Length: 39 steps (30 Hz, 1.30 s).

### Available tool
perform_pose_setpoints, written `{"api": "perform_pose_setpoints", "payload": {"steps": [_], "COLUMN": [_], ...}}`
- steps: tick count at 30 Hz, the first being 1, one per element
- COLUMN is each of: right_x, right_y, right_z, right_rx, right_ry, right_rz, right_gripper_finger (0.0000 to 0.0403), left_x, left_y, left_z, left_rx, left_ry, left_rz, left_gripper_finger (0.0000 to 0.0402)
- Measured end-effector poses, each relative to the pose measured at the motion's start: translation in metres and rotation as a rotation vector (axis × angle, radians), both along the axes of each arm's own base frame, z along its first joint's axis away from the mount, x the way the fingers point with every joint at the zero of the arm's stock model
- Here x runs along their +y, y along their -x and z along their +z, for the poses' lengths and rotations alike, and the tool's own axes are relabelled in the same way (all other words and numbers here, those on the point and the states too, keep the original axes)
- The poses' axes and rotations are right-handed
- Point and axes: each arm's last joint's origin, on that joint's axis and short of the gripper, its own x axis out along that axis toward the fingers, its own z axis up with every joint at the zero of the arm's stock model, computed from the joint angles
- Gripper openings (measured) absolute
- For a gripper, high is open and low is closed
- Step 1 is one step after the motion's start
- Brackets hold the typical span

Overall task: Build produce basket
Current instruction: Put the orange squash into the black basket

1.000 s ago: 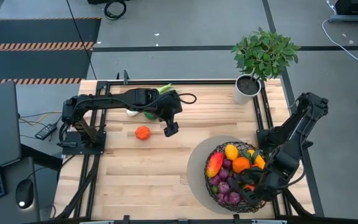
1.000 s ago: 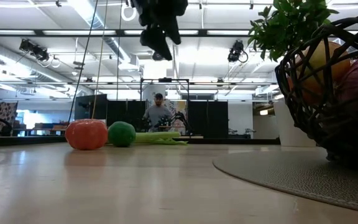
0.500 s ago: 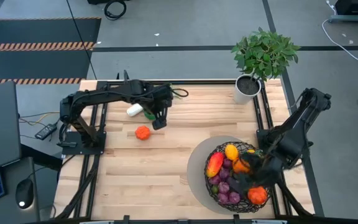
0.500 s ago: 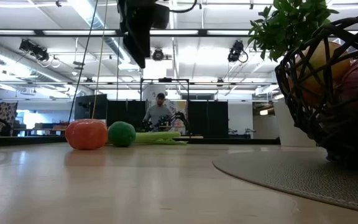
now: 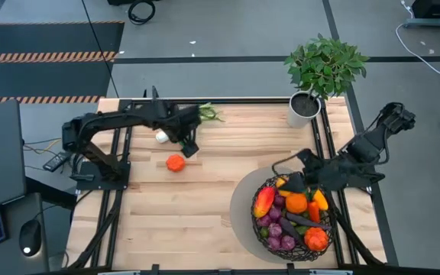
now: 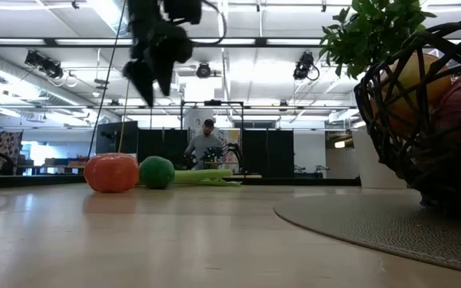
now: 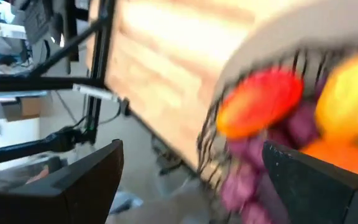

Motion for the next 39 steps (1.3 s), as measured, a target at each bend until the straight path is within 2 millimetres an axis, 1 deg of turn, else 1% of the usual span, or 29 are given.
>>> {"api": "perform_pose_setpoints", "payload": {"steps": [4, 8, 12, 16, 23, 28, 33, 39], "right_x": [-0.017, -0.029, -0.039, -0.045, -0.060, -0.070, -0.076, -0.081], "right_y": [-0.007, -0.017, -0.031, -0.043, -0.057, -0.066, -0.069, -0.075], "right_z": [0.001, -0.001, -0.003, -0.004, -0.003, -0.002, -0.004, -0.008], "right_rx": [-0.024, -0.015, -0.009, -0.028, -0.067, -0.092, -0.083, -0.062], "right_ry": [0.143, 0.281, 0.285, 0.261, 0.247, 0.206, 0.178, 0.165], "right_rz": [0.037, 0.086, 0.124, 0.154, 0.017, -0.021, -0.039, -0.035], "right_gripper_finger": [0.0385, 0.0385, 0.0385, 0.0385, 0.0374, 0.0366, 0.0363, 0.0363], "left_x": [-0.019, -0.036, -0.042, -0.041, -0.035, -0.034, -0.029, -0.023], "left_y": [0.016, 0.027, 0.032, 0.033, 0.036, 0.036, 0.038, 0.045], "left_z": [-0.025, -0.041, -0.051, -0.058, -0.070, -0.082, -0.085, -0.087], "left_rx": [-0.013, -0.028, 0.011, 0.009, 0.003, -0.033, -0.023, 0.041], "left_ry": [0.076, 0.124, 0.141, 0.145, 0.130, 0.166, 0.157, 0.111], "left_rz": [0.101, 0.170, 0.187, 0.208, 0.143, 0.111, 0.087, 0.139], "left_gripper_finger": [0.0355, 0.0355, 0.0355, 0.0355, 0.0355, 0.0355, 0.0355, 0.0355]}}
